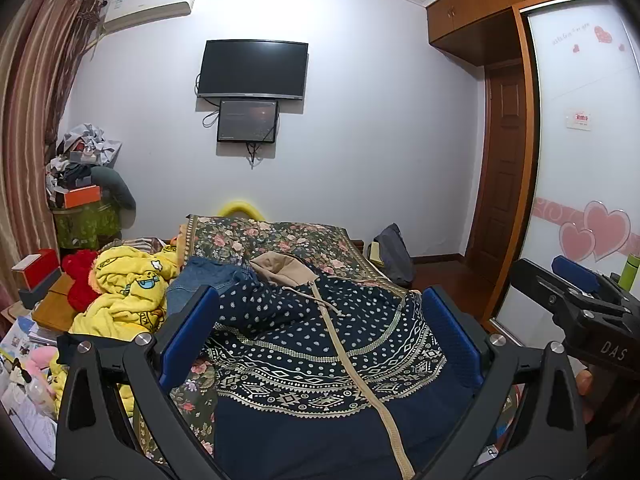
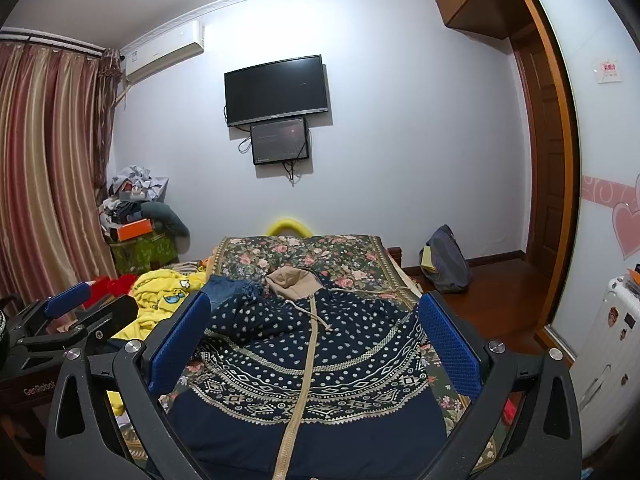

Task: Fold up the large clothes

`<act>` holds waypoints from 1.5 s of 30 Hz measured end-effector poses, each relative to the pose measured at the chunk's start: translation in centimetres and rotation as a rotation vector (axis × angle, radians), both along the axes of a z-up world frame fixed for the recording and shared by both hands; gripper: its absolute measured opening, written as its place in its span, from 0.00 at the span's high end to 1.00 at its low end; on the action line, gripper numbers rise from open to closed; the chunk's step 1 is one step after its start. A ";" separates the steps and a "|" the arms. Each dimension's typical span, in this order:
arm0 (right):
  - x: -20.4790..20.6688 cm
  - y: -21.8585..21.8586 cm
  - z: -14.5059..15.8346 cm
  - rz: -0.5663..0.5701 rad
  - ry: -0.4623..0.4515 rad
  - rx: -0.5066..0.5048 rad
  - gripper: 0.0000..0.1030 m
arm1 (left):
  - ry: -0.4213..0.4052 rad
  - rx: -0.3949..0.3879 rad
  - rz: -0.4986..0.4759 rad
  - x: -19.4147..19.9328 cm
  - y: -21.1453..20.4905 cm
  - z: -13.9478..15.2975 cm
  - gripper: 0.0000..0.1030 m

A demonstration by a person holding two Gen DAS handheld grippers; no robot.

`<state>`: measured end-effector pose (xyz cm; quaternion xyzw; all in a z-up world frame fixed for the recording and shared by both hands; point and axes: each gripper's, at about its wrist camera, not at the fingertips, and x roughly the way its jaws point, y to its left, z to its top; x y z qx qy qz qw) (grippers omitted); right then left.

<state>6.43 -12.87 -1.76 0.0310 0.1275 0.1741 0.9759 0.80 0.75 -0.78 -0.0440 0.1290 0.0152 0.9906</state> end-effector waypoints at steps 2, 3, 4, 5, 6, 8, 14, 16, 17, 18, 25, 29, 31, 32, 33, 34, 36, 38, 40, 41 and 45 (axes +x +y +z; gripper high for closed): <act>0.0 0.0 -0.2 0.001 0.002 0.001 0.00 | 0.001 0.002 0.001 0.0 0.0 0.0 0.01; 0.0 0.0 -0.3 0.001 0.002 0.002 0.00 | 0.002 0.001 0.001 0.0 0.0 0.1 0.01; 0.0 0.1 -0.3 0.001 0.002 0.002 0.00 | 0.002 -0.001 0.000 -0.1 0.1 0.1 0.01; 0.0 0.2 -0.3 0.001 0.002 0.002 0.00 | 0.002 -0.002 0.001 -0.2 0.0 0.1 0.01; 0.0 0.1 -0.3 0.000 0.002 0.002 0.00 | 0.001 -0.002 0.002 -0.2 0.0 0.2 0.01; 0.1 0.2 -0.3 0.000 0.002 0.002 0.00 | -0.001 -0.001 0.005 -0.3 0.0 0.2 0.01; 0.1 0.1 -0.6 0.002 0.006 0.005 0.00 | -0.001 -0.003 0.006 -0.2 -0.1 0.2 0.01; 0.1 0.0 -0.5 0.002 0.007 0.005 0.00 | 0.000 -0.003 0.007 -0.2 0.0 0.3 0.01; 0.1 0.0 -0.6 0.002 0.006 0.005 0.00 | -0.001 -0.004 0.007 -0.2 0.0 0.3 0.01; 0.1 0.0 -0.6 0.001 0.008 0.004 0.00 | -0.001 -0.004 0.006 -0.2 -0.1 0.3 0.01; 0.1 0.2 -0.5 0.001 0.009 0.003 0.00 | -0.002 0.000 0.007 -0.1 -0.1 0.2 0.01; 0.0 0.2 -0.5 0.000 0.010 0.003 0.00 | -0.002 -0.003 0.006 -0.2 -0.1 0.2 0.01; 0.1 0.2 -0.4 0.001 0.011 0.003 0.00 | -0.001 -0.002 0.004 -0.2 -0.1 0.3 0.01; 0.1 0.2 -0.5 0.001 0.011 0.003 0.00 | -0.001 -0.002 0.004 -0.2 -0.1 0.3 0.01; 0.1 0.2 -0.5 0.000 0.011 0.003 0.00 | -0.001 -0.002 0.004 -0.2 -0.1 0.3 0.01; 0.1 0.2 -0.5 0.000 0.011 0.003 0.00 | 0.000 -0.002 0.003 -0.2 -0.2 0.3 0.01; 0.1 0.2 -0.5 0.000 0.013 0.005 0.00 | 0.000 -0.002 0.001 -0.2 -0.1 0.3 0.01; 0.2 0.2 -0.5 0.000 0.014 0.004 0.00 | 0.000 -0.002 0.002 -0.1 -0.1 0.3 0.01; 0.2 0.3 -0.5 0.000 0.014 0.004 0.00 | 0.001 -0.003 0.000 -0.1 -0.1 0.3 0.01; 0.2 0.2 -0.5 -0.001 0.014 0.004 0.00 | 0.001 -0.003 0.001 -0.1 -0.1 0.3 0.01; 0.2 0.2 -0.4 0.000 0.015 0.005 0.00 | 0.002 -0.001 0.000 -0.1 -0.2 0.2 0.01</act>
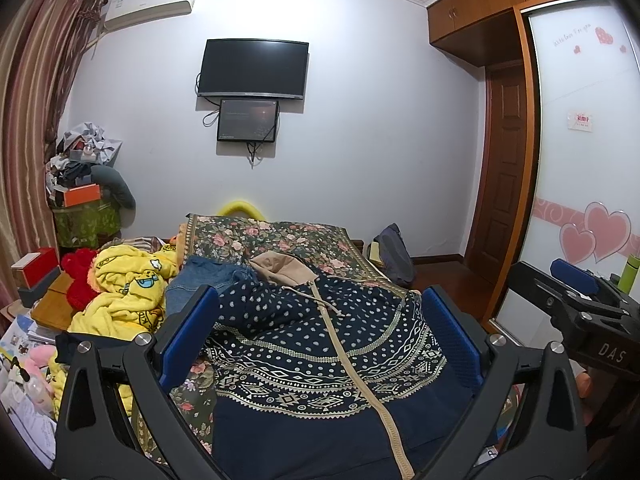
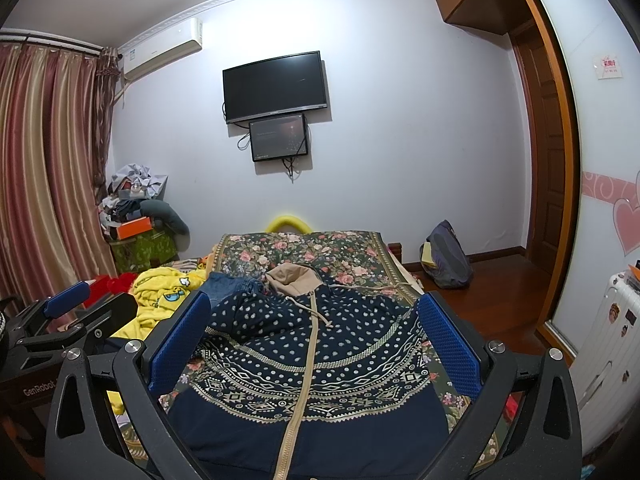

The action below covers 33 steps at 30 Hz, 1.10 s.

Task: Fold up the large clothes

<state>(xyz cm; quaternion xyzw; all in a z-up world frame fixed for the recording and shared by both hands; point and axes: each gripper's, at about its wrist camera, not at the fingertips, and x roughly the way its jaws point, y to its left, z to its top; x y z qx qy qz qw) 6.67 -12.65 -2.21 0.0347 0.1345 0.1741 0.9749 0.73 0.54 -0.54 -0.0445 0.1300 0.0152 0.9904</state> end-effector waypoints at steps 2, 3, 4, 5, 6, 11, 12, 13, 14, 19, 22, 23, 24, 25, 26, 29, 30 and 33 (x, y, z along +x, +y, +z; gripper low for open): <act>0.0 0.0 0.0 0.000 0.001 0.001 0.00 | 0.000 -0.001 -0.001 0.0 0.0 0.0 0.01; 0.0 0.1 -0.1 0.000 0.002 0.002 0.00 | 0.000 -0.001 0.000 0.0 0.0 0.0 0.01; 0.1 0.0 -0.1 0.000 0.003 0.003 0.00 | -0.001 -0.002 0.000 0.0 0.0 0.0 0.01; 0.1 0.0 -0.1 -0.001 0.002 0.003 0.00 | -0.001 -0.002 0.000 0.0 0.0 0.0 0.01; 0.0 0.1 -0.1 0.000 0.002 0.003 0.00 | -0.001 -0.003 0.000 0.0 0.0 0.0 0.01; 0.1 0.0 -0.1 -0.001 0.005 0.003 0.00 | 0.000 -0.001 0.000 0.0 0.0 -0.1 0.01; 0.1 -0.1 -0.2 -0.001 0.006 0.003 0.00 | 0.001 -0.002 0.000 0.0 0.0 -0.1 0.01; 0.1 -0.1 -0.3 -0.001 0.007 0.003 0.00 | 0.002 -0.003 0.000 0.1 0.0 -0.1 0.01; 0.2 -0.1 -0.3 -0.002 0.007 0.002 0.00 | 0.002 -0.004 0.000 0.1 0.1 -0.1 0.01; 0.8 0.0 -0.4 -0.006 0.021 0.002 0.00 | 0.016 -0.007 0.009 0.6 0.6 -0.3 0.01; 1.4 0.3 -0.5 -0.005 0.035 0.000 0.00 | 0.026 -0.014 0.020 1.2 1.2 -0.4 0.01; 1.7 0.5 -0.5 -0.004 0.039 -0.002 0.00 | 0.029 -0.016 0.025 1.5 1.5 -0.5 0.01; 2.0 0.7 -0.6 -0.003 0.043 -0.005 0.00 | 0.031 -0.018 0.031 1.9 1.9 -0.5 0.01; 2.3 0.8 -0.7 -0.001 0.046 -0.007 0.00 | 0.036 -0.021 0.037 2.3 2.3 -0.6 0.01; 2.8 1.0 -0.8 0.002 0.052 -0.009 0.00 | 0.040 -0.024 0.045 2.8 2.7 -0.6 0.01; 4.3 1.6 -1.3 0.011 0.075 -0.013 0.00 | 0.049 -0.033 0.084 4.2 4.4 -1.0 0.01; 5.0 1.9 -1.5 0.016 0.087 -0.016 0.00 | 0.056 -0.038 0.103 4.7 5.1 -1.1 0.01; 6.6 2.7 -2.2 0.022 0.113 -0.031 0.00 | 0.083 -0.072 0.153 6.5 7.5 -1.8 0.01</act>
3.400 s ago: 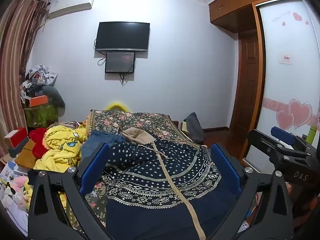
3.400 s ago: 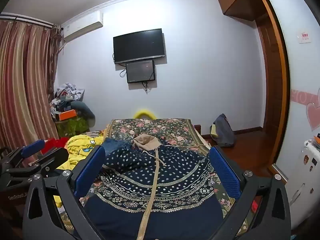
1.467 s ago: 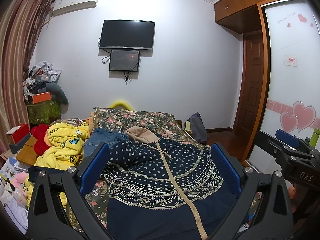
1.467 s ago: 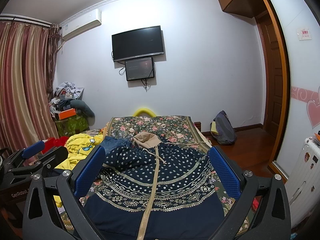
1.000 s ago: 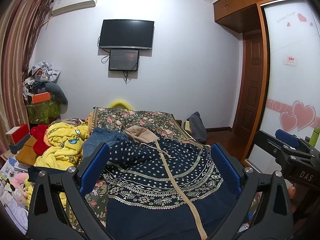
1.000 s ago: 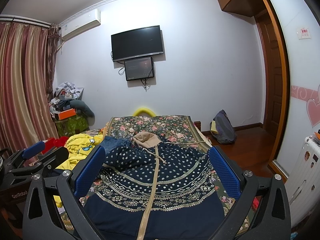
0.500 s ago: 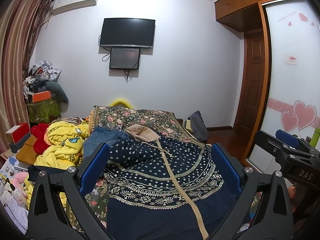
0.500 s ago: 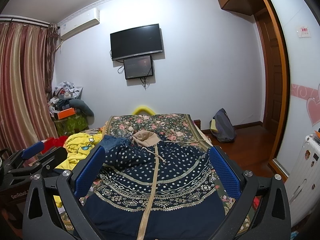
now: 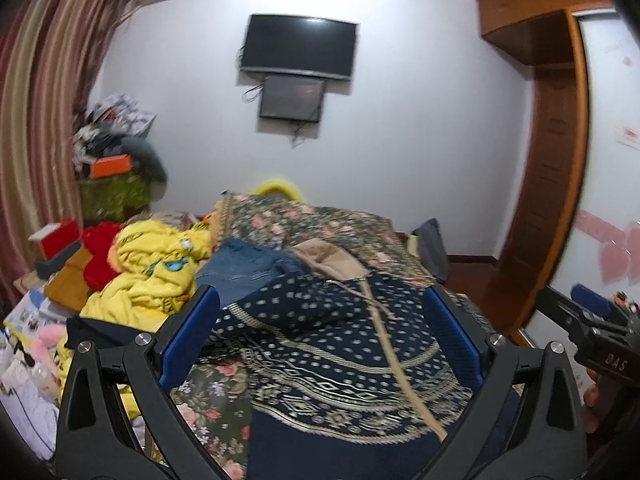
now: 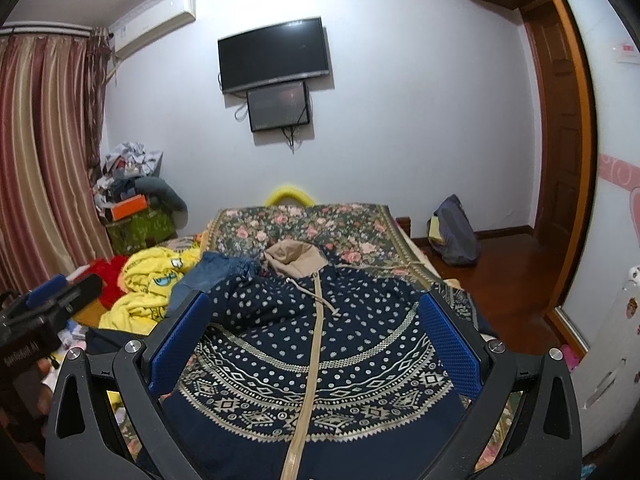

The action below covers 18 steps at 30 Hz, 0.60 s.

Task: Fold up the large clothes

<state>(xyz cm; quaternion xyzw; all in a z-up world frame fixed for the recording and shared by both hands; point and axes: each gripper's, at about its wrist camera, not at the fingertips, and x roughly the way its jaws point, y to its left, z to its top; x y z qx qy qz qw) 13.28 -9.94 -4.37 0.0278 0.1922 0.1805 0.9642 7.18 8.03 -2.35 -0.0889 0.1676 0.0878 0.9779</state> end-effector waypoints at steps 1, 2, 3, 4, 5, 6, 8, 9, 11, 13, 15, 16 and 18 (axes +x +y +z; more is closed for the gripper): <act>0.9 0.4 -0.3 0.004 0.013 -0.008 0.00 | 0.010 -0.013 0.010 0.6 1.0 -0.3 0.01; 1.6 0.7 -0.7 0.008 0.026 -0.014 0.00 | 0.021 -0.022 0.012 1.1 1.7 -0.5 0.01; 2.4 1.1 -1.0 0.014 0.045 -0.021 0.00 | 0.037 -0.031 0.013 1.8 2.5 -0.8 0.01; 3.0 1.3 -1.3 0.017 0.058 -0.025 0.00 | 0.062 -0.043 0.007 2.6 3.6 -1.2 0.01; 3.8 1.6 -1.7 0.024 0.078 -0.030 0.00 | 0.081 -0.053 0.005 3.2 4.5 -1.4 0.01; 4.7 2.0 -2.1 0.033 0.099 -0.039 0.00 | 0.098 -0.062 0.005 3.8 5.4 -1.7 0.01; 6.1 2.5 -2.8 0.044 0.139 -0.064 0.00 | 0.142 -0.092 -0.010 5.1 7.6 -2.4 0.01; 7.0 2.9 -3.3 0.057 0.161 -0.083 0.00 | 0.163 -0.111 -0.022 5.7 8.7 -2.8 0.01; 8.5 3.6 -4.1 0.075 0.202 -0.115 0.00 | 0.204 -0.141 -0.026 6.6 10.6 -3.7 0.01; 10.2 4.3 -5.0 0.103 0.253 -0.147 0.00 | 0.257 -0.153 -0.016 7.6 12.9 -5.0 0.01; 11.7 5.0 -6.1 0.141 0.311 -0.172 0.00 | 0.303 -0.146 0.001 8.1 14.6 -6.1 0.01; 12.4 5.4 -6.6 0.151 0.333 -0.181 0.00 | 0.332 -0.150 0.010 8.4 15.7 -7.0 0.01; 13.7 6.1 -7.8 0.163 0.385 -0.207 0.00 | 0.390 -0.200 0.025 8.9 18.1 -9.1 0.01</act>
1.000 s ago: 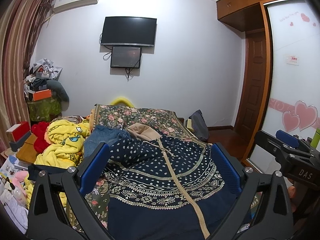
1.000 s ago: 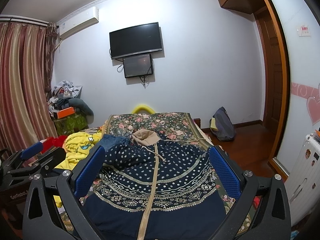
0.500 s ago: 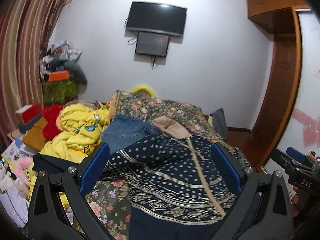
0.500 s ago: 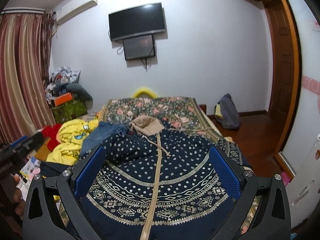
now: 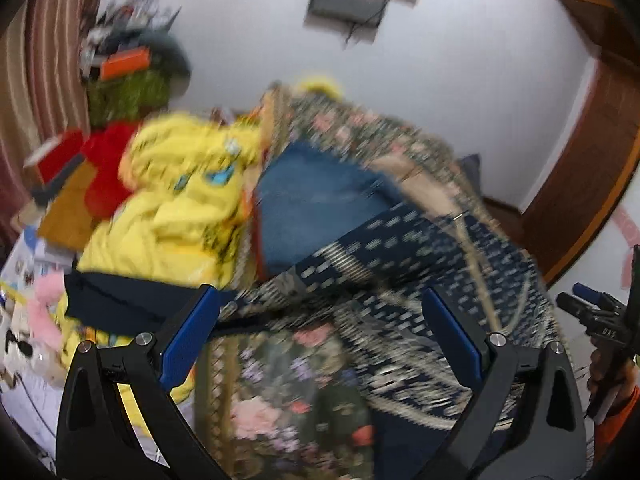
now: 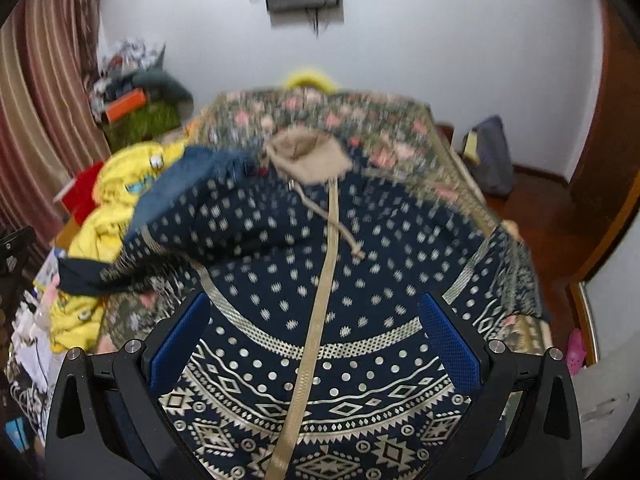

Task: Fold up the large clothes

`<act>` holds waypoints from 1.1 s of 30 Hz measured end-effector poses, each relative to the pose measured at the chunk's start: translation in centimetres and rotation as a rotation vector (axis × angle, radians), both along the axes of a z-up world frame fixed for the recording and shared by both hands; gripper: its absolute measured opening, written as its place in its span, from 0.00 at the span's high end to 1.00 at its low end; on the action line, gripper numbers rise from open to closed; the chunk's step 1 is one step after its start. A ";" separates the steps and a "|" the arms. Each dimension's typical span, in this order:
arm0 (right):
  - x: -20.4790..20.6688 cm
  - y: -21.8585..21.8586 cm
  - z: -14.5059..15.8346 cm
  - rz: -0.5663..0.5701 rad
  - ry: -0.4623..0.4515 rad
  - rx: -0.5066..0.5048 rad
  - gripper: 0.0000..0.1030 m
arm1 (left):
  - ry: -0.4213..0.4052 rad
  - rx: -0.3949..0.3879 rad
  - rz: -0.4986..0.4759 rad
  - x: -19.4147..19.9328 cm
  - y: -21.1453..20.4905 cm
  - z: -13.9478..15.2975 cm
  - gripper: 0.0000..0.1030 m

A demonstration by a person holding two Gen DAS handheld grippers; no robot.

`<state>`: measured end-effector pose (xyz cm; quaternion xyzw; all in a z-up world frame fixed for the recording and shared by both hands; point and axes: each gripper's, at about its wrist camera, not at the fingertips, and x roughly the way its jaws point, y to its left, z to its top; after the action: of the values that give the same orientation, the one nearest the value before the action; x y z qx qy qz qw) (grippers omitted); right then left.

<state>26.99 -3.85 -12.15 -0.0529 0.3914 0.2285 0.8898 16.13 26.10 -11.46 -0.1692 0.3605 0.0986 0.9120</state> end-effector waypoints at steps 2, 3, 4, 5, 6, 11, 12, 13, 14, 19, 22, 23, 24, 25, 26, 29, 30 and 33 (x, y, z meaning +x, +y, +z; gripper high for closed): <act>1.2 0.6 -1.3 0.016 0.037 -0.038 0.00 | 0.056 -0.089 0.021 0.2 2.5 -2.5 0.01; 1.6 0.8 -2.0 0.020 0.055 -0.056 0.00 | 0.080 -0.123 0.038 0.1 3.4 -3.6 0.01; 2.2 1.0 -2.5 0.018 0.069 -0.073 0.00 | 0.111 -0.156 0.065 0.0 4.7 -5.2 0.01; 2.5 1.1 -3.0 0.014 0.085 -0.085 0.00 | 0.139 -0.176 0.089 0.0 5.6 -6.5 0.01; 2.9 1.1 -3.5 0.009 0.101 -0.092 0.00 | 0.157 -0.189 0.107 -0.2 6.3 -7.6 0.02; 4.3 1.1 -5.2 -0.009 0.154 -0.097 0.00 | 0.247 -0.315 0.197 -1.1 10.4 -13.9 0.15; 4.5 1.2 -5.4 -0.010 0.160 -0.100 0.00 | 0.258 -0.348 0.217 -1.3 11.2 -15.1 0.18; 4.7 1.2 -5.6 -0.013 0.165 -0.103 0.00 | 0.266 -0.379 0.236 -1.4 11.9 -16.2 0.20; 4.9 1.3 -5.8 -0.016 0.168 -0.109 0.00 | 0.269 -0.398 0.252 -1.4 12.5 -16.9 0.23; 5.5 1.8 -6.7 -0.015 0.171 -0.134 0.00 | 0.282 -0.389 0.299 -0.6 14.2 -19.1 0.31; 5.7 2.0 -7.3 -0.013 0.180 -0.146 0.00 | 0.280 -0.376 0.321 0.1 14.9 -19.7 0.38; 5.7 2.1 -7.4 -0.012 0.182 -0.150 0.00 | 0.280 -0.371 0.333 0.4 15.0 -19.8 0.41; 5.8 2.2 -7.6 -0.012 0.185 -0.155 0.00 | 0.282 -0.363 0.343 0.5 15.2 -19.9 0.46; 5.8 2.2 -7.7 -0.012 0.188 -0.157 0.00 | 0.289 -0.348 0.355 0.7 15.4 -20.1 0.50; 5.9 2.2 -7.8 -0.013 0.192 -0.158 0.00 | 0.293 -0.337 0.362 0.8 15.5 -20.3 0.55; 6.0 2.2 -8.1 -0.015 0.203 -0.159 0.00 | 0.295 -0.295 0.382 0.9 15.8 -20.4 0.70; 6.1 2.2 -8.2 -0.013 0.208 -0.160 0.00 | 0.291 -0.276 0.387 0.9 15.7 -20.1 0.78; 6.2 2.1 -8.3 -0.018 0.215 -0.161 0.00 | 0.271 -0.236 0.389 0.5 15.5 -19.2 0.93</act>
<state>33.22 -1.73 -20.43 -0.0958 0.5020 0.1930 0.8376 16.62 41.57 -30.65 -0.3257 0.4492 0.2508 0.7932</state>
